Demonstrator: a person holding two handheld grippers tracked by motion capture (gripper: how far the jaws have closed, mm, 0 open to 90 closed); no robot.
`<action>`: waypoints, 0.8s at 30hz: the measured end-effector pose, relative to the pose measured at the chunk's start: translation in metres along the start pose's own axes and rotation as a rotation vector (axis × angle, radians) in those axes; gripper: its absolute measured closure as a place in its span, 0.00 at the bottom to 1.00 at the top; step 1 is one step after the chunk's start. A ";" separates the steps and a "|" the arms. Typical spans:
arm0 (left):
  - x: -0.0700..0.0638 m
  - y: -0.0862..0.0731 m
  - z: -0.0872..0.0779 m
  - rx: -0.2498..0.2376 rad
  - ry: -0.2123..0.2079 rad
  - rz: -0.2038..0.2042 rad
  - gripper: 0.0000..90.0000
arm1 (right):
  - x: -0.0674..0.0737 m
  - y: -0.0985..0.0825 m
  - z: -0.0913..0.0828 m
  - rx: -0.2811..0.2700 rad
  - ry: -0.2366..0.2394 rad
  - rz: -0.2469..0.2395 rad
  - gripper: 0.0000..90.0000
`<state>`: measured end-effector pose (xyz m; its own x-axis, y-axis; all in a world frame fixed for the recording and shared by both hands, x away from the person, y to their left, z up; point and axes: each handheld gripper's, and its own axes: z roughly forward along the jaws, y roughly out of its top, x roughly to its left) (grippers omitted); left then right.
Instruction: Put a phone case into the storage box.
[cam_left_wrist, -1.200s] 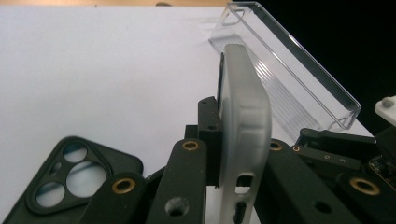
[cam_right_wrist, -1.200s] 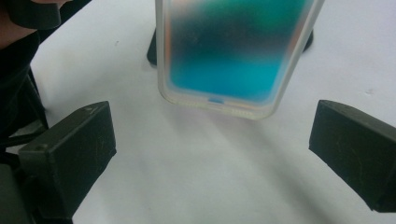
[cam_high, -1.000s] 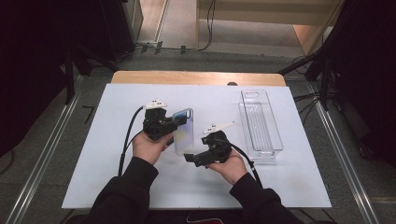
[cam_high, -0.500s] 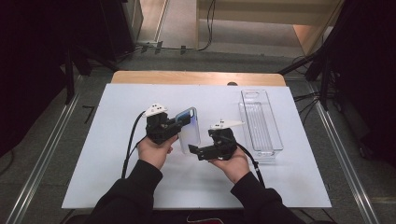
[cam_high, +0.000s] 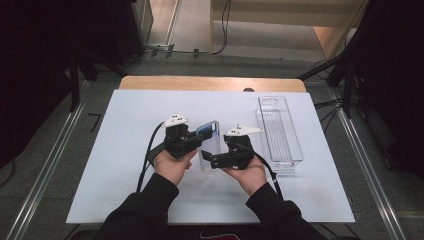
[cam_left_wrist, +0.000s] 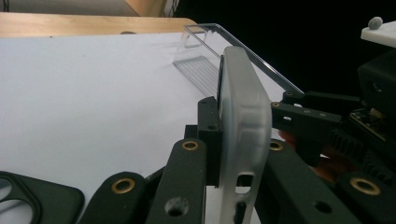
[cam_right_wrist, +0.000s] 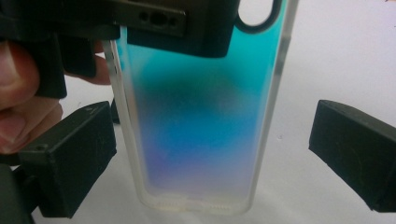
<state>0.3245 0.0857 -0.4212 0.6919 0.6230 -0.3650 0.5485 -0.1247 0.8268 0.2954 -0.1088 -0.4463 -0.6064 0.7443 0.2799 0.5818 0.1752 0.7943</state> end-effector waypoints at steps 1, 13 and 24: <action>-0.003 -0.001 0.002 0.008 -0.002 0.003 0.96 | 0.001 0.000 0.001 0.002 0.000 0.001 0.00; -0.012 -0.003 0.005 0.018 -0.016 0.008 0.94 | 0.004 0.001 0.001 -0.034 -0.010 0.003 0.12; -0.010 0.002 0.001 0.008 -0.030 -0.005 0.83 | 0.001 0.003 -0.002 -0.028 -0.023 -0.005 0.17</action>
<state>0.3188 0.0786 -0.4162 0.7028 0.5999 -0.3823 0.5559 -0.1277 0.8214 0.2953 -0.1085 -0.4423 -0.5966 0.7578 0.2640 0.5633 0.1611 0.8104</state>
